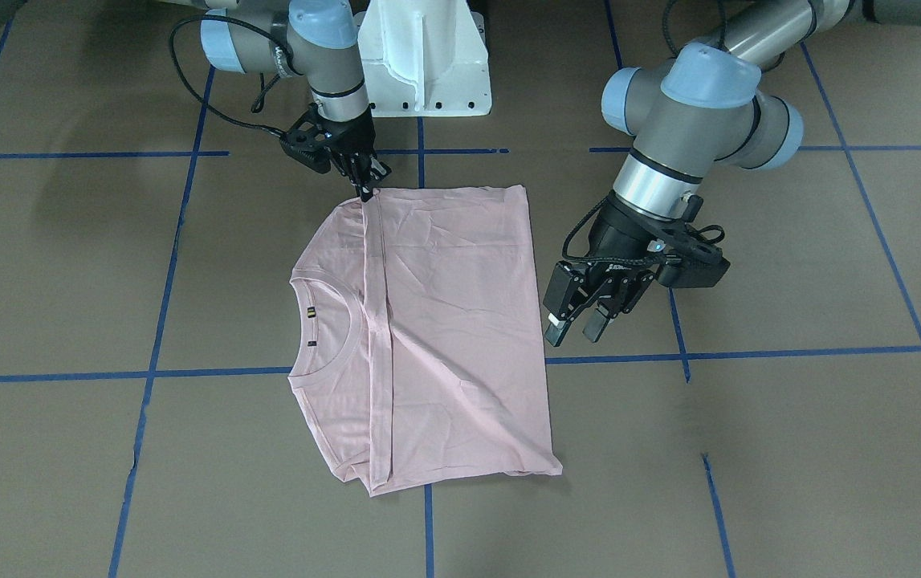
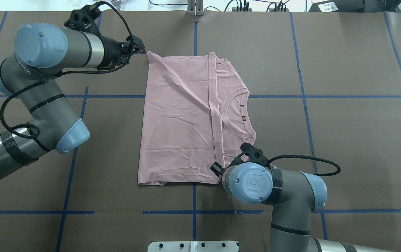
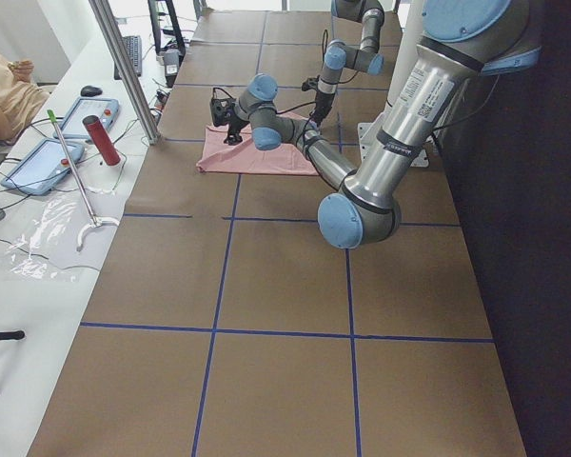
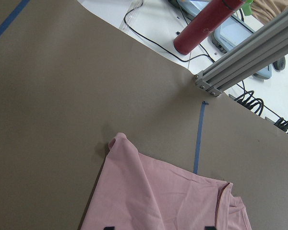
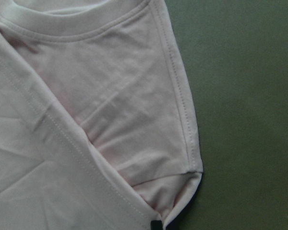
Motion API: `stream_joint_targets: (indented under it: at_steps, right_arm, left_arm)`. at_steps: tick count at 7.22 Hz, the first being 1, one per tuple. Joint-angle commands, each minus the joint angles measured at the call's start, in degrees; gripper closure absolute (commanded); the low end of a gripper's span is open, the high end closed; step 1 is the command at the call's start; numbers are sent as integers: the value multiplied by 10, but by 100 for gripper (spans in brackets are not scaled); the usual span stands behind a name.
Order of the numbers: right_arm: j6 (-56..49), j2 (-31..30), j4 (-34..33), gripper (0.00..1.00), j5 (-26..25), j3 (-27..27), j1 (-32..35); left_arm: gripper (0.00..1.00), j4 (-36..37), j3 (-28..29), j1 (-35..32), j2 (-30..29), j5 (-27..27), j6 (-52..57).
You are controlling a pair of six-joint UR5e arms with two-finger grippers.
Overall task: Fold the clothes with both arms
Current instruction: 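Move the left gripper to the near edge beside the right gripper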
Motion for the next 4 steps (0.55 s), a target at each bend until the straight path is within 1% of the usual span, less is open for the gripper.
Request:
stream_joint_targets:
  at_steps: [1,2,3,4]
  right_arm:
    - [-5,0,-1,100,2,8,6]
    - [-4,0,-2,100,2,15,6]
    - [-5,-2,-2,100,3,25,9]
    - [-5,-4,-2,100,3,30,9]
  left_arm:
    - [31,15,-18,9,2,0,-52]
    - [31,81,-94,46,14,1,-102]
    - [30,184,-175,104,25,15,-134]
    - [30,226,-228,177,46,67,-189]
